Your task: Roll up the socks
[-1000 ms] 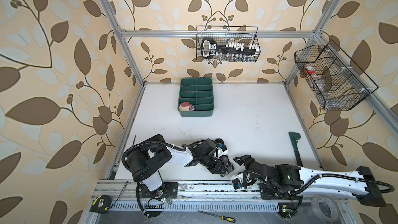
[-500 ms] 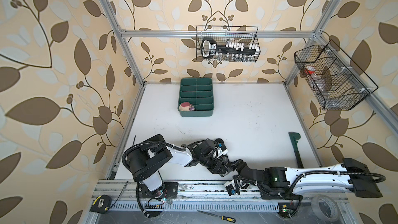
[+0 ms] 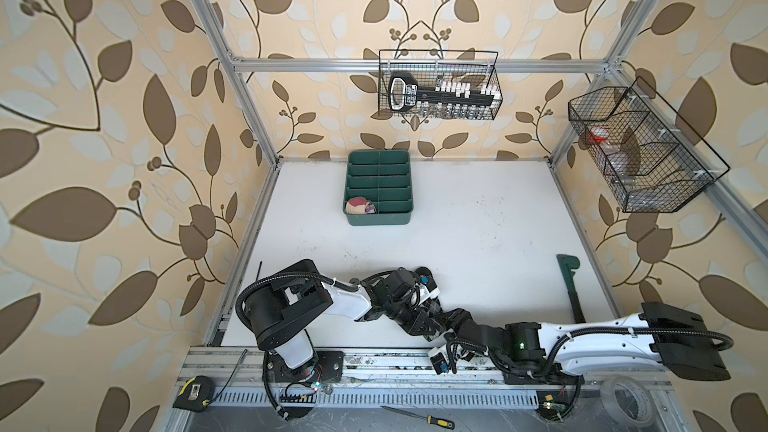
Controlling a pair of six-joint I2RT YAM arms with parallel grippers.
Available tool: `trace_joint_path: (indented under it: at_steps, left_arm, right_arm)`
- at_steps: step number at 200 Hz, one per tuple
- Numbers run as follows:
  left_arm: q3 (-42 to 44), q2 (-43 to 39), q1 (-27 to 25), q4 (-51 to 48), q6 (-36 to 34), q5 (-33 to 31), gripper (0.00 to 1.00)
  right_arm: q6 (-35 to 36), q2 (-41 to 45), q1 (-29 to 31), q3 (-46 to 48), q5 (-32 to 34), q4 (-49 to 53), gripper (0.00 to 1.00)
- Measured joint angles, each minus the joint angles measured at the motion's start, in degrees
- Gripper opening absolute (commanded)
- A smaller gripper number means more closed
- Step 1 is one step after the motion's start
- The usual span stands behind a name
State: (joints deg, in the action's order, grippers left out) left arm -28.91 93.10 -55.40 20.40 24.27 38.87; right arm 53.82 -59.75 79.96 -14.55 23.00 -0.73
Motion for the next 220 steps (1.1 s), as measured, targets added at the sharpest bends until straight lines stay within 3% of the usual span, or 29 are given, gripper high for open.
trace_joint_path:
  at_steps: [51, 96, 116, 127, 149, 167, 196, 220]
  left_arm:
    - [0.20, -0.04, 0.00, 0.39, 0.09, -0.02, 0.00]
    - [0.39, -0.68, 0.00, 0.13, 0.22, -0.76, 0.00]
    - [0.72, -1.73, -0.02, -0.63, 0.26, -1.86, 0.02]
    - [0.72, -2.69, -0.02, -1.92, 0.20, -2.49, 0.14]
    - [0.70, -5.75, -0.04, -6.05, -0.35, -5.01, 0.52]
    - [-0.11, -11.21, 0.04, -11.72, -2.29, -8.68, 0.73]
    - [-4.00, -22.93, 2.80, -23.39, -7.17, -18.25, 0.94]
    - [-9.22, -34.67, 5.97, -32.30, -15.37, -27.02, 0.99]
  right_arm:
    - [1.07, -3.23, -1.07, 0.72, 0.96, -3.96, 0.51]
    - [1.09, -8.22, -1.38, -0.59, 1.77, -5.99, 0.25]
    - [0.61, -8.94, -1.36, -1.51, 1.66, -4.92, 0.19]
    - [0.42, -8.92, -1.36, -2.03, 1.38, -4.15, 0.16]
    - [-0.68, -8.92, -1.60, -3.72, -0.24, -1.20, 0.11]
    - [-1.66, -9.20, -1.95, -5.42, -2.08, 2.08, 0.11]
    - [-3.28, -9.99, -2.27, -7.41, -4.44, 5.88, 0.10]
    - [-4.52, -11.10, -2.97, -9.27, -6.29, 8.35, 0.11]
